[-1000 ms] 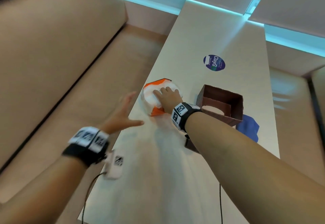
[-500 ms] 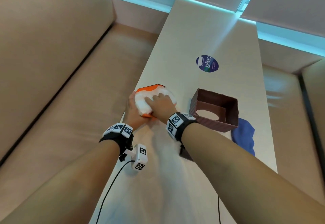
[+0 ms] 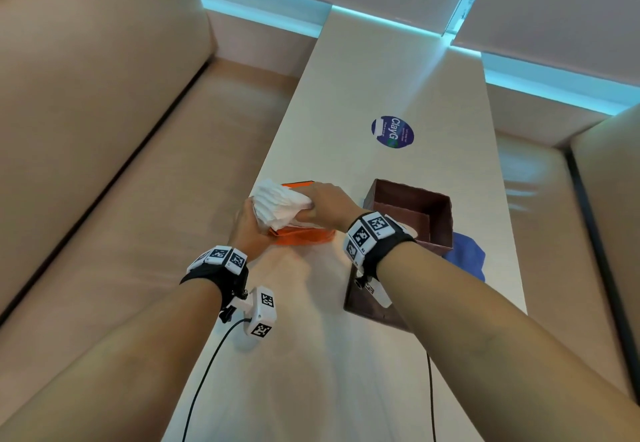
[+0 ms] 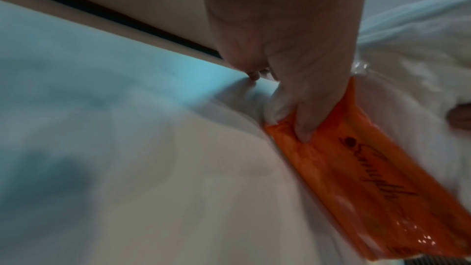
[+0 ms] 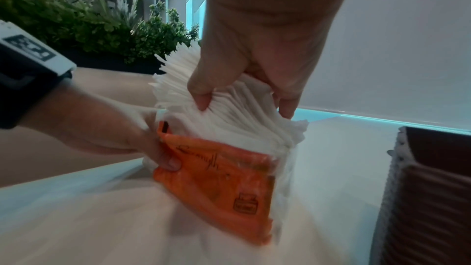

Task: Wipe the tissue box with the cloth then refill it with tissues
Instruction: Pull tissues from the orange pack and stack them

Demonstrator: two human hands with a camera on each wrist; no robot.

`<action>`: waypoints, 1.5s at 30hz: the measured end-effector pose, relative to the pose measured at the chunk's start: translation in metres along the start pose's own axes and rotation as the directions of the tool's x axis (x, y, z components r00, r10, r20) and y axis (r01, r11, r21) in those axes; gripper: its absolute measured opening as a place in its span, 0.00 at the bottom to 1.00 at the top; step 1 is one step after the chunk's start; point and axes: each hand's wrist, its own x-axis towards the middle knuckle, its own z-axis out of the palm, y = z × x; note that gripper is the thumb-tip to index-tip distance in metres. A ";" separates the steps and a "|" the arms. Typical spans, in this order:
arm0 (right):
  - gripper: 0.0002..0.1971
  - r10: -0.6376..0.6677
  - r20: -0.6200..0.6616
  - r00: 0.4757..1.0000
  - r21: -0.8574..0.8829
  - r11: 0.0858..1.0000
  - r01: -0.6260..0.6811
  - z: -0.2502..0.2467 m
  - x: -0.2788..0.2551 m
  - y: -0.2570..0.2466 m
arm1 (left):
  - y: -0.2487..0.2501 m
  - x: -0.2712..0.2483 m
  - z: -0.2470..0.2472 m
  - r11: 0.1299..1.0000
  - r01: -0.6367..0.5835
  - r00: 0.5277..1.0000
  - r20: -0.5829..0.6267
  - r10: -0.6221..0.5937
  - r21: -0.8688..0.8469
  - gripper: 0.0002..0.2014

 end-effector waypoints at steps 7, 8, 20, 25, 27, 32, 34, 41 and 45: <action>0.17 0.134 -0.075 0.988 0.368 0.925 -0.097 -0.023 -0.022 0.002 | 0.011 -0.010 -0.009 0.999 -0.034 0.999 0.034 0.033 0.029 0.38; 0.13 0.151 -0.088 0.985 0.415 0.904 -0.101 -0.027 -0.026 0.003 | 0.012 -0.010 -0.009 0.998 -0.040 0.999 0.029 0.039 0.038 0.38; 0.20 0.438 -0.218 0.872 0.892 0.452 -0.003 -0.042 -0.056 0.020 | 0.033 -0.036 -0.045 0.988 -0.051 0.975 0.222 0.017 0.145 0.60; 0.26 0.523 -0.186 0.832 0.978 0.181 0.105 -0.049 -0.070 0.026 | 0.077 -0.059 -0.046 0.938 -0.345 0.938 -0.043 0.343 -0.032 0.45; 0.24 0.509 -0.161 0.846 0.985 0.033 0.168 -0.052 -0.079 0.026 | 0.099 -0.067 -0.029 0.917 -0.323 0.943 0.009 0.334 -0.235 0.46; 0.23 0.420 -0.178 0.890 0.945 -0.179 0.274 -0.050 -0.104 0.023 | 0.141 -0.074 0.015 0.619 0.206 0.917 0.370 0.148 -0.758 0.27; 0.24 0.410 -0.173 0.895 0.936 -0.214 0.279 -0.047 -0.115 0.024 | 0.150 -0.078 0.022 0.411 0.398 0.870 0.480 0.114 -0.820 0.18; 0.31 0.405 -0.062 0.912 0.968 -0.199 0.154 -0.048 -0.158 0.055 | 0.151 -0.071 0.036 0.429 0.455 0.786 0.578 0.217 -0.780 0.34; 0.13 0.472 -0.067 0.879 0.997 0.003 0.074 -0.050 -0.168 0.059 | 0.155 -0.074 0.041 0.621 0.434 0.781 0.616 0.102 -0.653 0.29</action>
